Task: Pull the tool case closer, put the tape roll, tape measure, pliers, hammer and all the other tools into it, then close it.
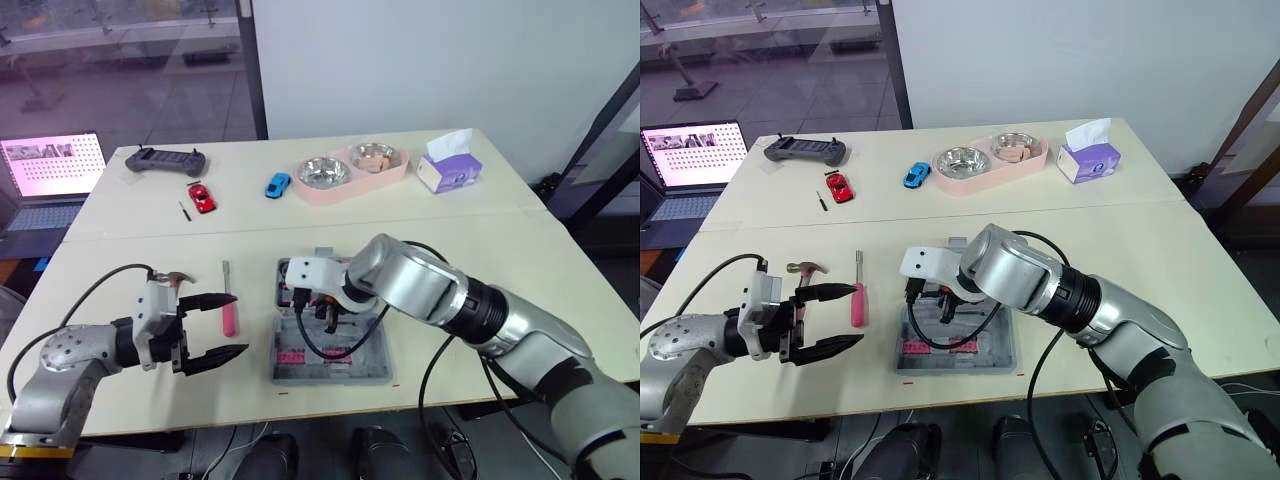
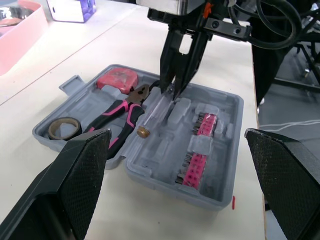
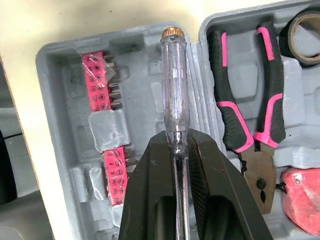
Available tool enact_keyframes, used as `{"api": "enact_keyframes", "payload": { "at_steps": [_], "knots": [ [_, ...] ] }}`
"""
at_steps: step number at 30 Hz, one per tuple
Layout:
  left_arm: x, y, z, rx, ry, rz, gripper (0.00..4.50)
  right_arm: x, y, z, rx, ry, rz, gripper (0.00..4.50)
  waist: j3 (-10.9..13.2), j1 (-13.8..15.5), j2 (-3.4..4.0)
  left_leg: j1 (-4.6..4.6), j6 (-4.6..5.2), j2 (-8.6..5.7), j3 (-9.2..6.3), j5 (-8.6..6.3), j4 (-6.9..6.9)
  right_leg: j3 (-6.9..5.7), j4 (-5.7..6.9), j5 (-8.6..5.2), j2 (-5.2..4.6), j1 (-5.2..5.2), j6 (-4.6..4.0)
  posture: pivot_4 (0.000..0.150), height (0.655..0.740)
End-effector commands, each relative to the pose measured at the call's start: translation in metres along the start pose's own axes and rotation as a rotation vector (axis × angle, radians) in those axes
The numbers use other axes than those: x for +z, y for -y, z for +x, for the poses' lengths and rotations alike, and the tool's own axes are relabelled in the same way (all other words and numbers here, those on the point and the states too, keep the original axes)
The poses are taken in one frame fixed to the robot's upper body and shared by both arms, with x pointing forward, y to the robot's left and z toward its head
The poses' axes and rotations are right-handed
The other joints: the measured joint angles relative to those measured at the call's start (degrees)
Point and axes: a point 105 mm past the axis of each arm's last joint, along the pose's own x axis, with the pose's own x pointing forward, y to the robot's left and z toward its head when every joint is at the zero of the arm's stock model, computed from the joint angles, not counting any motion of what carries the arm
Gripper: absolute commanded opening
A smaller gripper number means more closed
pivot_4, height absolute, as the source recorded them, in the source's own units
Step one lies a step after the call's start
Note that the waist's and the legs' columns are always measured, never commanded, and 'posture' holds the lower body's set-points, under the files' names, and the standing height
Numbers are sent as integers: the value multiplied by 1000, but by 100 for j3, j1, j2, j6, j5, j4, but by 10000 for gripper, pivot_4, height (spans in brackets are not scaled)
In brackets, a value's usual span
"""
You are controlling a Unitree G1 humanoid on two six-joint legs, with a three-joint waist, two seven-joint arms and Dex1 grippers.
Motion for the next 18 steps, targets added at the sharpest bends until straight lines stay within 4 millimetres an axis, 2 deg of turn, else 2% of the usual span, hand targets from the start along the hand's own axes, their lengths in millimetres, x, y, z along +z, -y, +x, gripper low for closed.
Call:
{"api": "enact_keyframes", "payload": {
  "at_steps": [1, 7, 18],
  "knots": [
    [3, 2, 3, -8, 14, 25, 45000, 4, 0, -1, -2, -33, -38, 403, 0, 0, 0, 0, 0, 0, 0, 0, 0, 0, 0, 0, 0, 0, 0, 1500, 7400],
    [-1, 4, 7, -5, 23, 17, 45000, 3, 5, 13, -9, -90, -74, 403, 0, -3, 0, 0, 0, 0, 0, 0, 0, 0, 0, 0, 0, -2, 0, 1500, 7400],
    [-2, 4, 7, -3, 29, 10, 45000, 6, 10, 27, -2, -123, -83, 403, 0, -5, 1, 0, -1, 0, 0, 0, -1, 0, 1, 0, 3, -4, 0, 1500, 7400]
  ]
}}
